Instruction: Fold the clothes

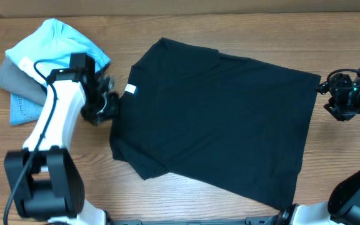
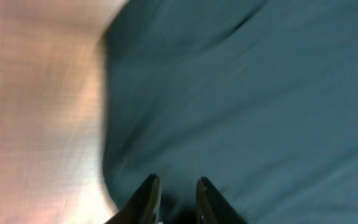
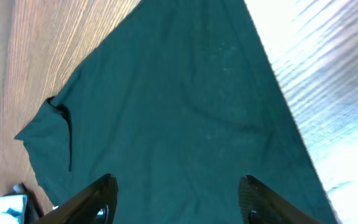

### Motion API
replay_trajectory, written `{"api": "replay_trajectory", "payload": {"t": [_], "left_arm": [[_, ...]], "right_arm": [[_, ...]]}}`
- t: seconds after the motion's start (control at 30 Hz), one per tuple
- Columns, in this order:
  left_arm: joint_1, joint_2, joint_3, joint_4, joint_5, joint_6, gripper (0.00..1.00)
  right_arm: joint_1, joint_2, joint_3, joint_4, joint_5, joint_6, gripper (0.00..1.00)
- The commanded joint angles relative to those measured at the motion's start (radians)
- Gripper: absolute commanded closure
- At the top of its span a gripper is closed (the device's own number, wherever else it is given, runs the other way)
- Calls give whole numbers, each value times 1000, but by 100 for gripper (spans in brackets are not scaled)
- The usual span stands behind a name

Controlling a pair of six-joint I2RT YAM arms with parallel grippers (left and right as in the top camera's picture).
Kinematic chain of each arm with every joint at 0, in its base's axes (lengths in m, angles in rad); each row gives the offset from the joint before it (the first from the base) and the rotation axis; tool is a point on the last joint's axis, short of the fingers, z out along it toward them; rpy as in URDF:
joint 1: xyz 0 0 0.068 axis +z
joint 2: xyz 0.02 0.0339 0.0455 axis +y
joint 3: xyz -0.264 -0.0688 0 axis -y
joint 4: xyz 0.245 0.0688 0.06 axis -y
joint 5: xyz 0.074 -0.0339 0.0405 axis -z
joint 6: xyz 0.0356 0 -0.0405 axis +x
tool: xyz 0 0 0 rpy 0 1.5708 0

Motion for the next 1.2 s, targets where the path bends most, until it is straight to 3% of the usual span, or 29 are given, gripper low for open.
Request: {"api": "replay_trajectory", "payload": {"t": [0.0, 0.13, 0.27, 0.4, 0.57, 0.77, 1.03, 1.17], "left_arm": [[-89, -24, 12, 115, 88, 99, 76], [-206, 35, 12, 332, 43, 143, 86], [-273, 137, 12, 573, 16, 141, 87], [-285, 230, 12, 718, -71, 44, 87], [-259, 337, 13, 831, -69, 6, 86], [-211, 401, 13, 892, -92, 7, 88], [-87, 460, 13, 810, -218, -23, 96], [-7, 458, 18, 801, -140, -36, 96]], "right_arm": [[8, -26, 5, 25, -86, -19, 32], [8, -68, 5, 25, -149, -26, 32], [14, -129, 5, 1, -160, -76, 32], [25, -180, 5, -32, -159, -87, 32], [43, -210, 5, -76, -159, -96, 32], [77, -210, 5, -119, -138, -102, 34], [127, -210, 5, -121, -68, -101, 34], [129, -208, 5, -114, -44, -101, 31]]}}
